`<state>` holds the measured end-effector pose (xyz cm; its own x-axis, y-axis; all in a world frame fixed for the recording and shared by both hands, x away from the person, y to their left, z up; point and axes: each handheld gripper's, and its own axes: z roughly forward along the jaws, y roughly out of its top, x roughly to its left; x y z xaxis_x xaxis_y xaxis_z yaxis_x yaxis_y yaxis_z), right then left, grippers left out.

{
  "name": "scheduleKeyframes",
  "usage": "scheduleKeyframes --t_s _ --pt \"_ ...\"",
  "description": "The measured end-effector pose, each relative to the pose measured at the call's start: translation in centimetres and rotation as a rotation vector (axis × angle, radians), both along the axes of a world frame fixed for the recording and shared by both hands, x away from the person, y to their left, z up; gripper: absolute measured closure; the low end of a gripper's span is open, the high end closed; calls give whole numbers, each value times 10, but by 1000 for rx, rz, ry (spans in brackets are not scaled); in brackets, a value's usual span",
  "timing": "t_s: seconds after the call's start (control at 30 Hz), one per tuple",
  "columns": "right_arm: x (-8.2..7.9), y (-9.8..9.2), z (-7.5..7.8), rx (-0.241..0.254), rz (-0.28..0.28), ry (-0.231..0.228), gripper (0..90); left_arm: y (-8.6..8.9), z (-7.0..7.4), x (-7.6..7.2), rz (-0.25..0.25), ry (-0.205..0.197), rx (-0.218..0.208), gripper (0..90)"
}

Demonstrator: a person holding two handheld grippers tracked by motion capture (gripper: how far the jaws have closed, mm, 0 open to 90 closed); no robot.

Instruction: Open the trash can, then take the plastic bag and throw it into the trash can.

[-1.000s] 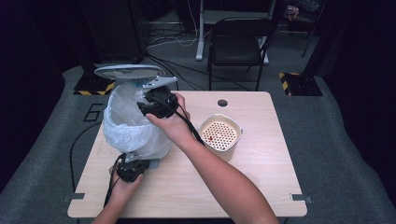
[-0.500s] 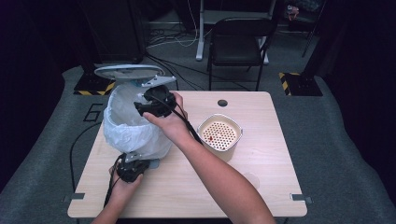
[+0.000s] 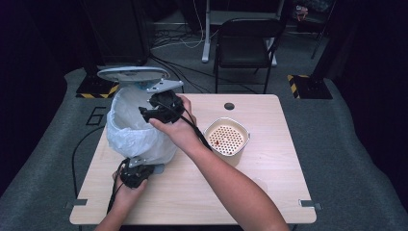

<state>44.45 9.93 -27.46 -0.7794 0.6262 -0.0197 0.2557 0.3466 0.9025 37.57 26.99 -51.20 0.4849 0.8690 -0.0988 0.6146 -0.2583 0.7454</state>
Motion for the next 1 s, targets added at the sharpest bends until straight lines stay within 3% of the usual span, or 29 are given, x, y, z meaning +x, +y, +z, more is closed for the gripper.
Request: scheduleKeyframes --t_s 0.37,0.43,0.47,0.5,0.57,0.6,0.77,0.87,1.0 --pt "-18 -31 5 -5 -30 -9 459 -2 -1 0 13 -9 -5 900" --pt "-20 -35 5 -8 -33 -11 459 1 0 1 -1 -1 20 900" --pt "-25 -44 5 -17 -42 -23 454 -1 -1 0 28 5 -15 900" --pt "-26 -48 5 -15 -42 -23 453 -1 -1 2 27 -14 -11 900" --pt "-28 -57 4 -7 -45 -21 450 -1 -1 0 29 3 -9 900" --pt "-29 -62 4 -8 -50 -18 448 -1 -2 2 24 -19 -8 900" --pt "-31 -83 -1 -21 -69 -16 440 0 -1 3 1 -29 22 900" --pt "-32 -97 -5 -33 -81 -14 438 0 -1 1 20 -10 12 900" --pt "-31 -110 -10 -37 -93 -10 443 -1 -1 0 5 -9 -2 900"
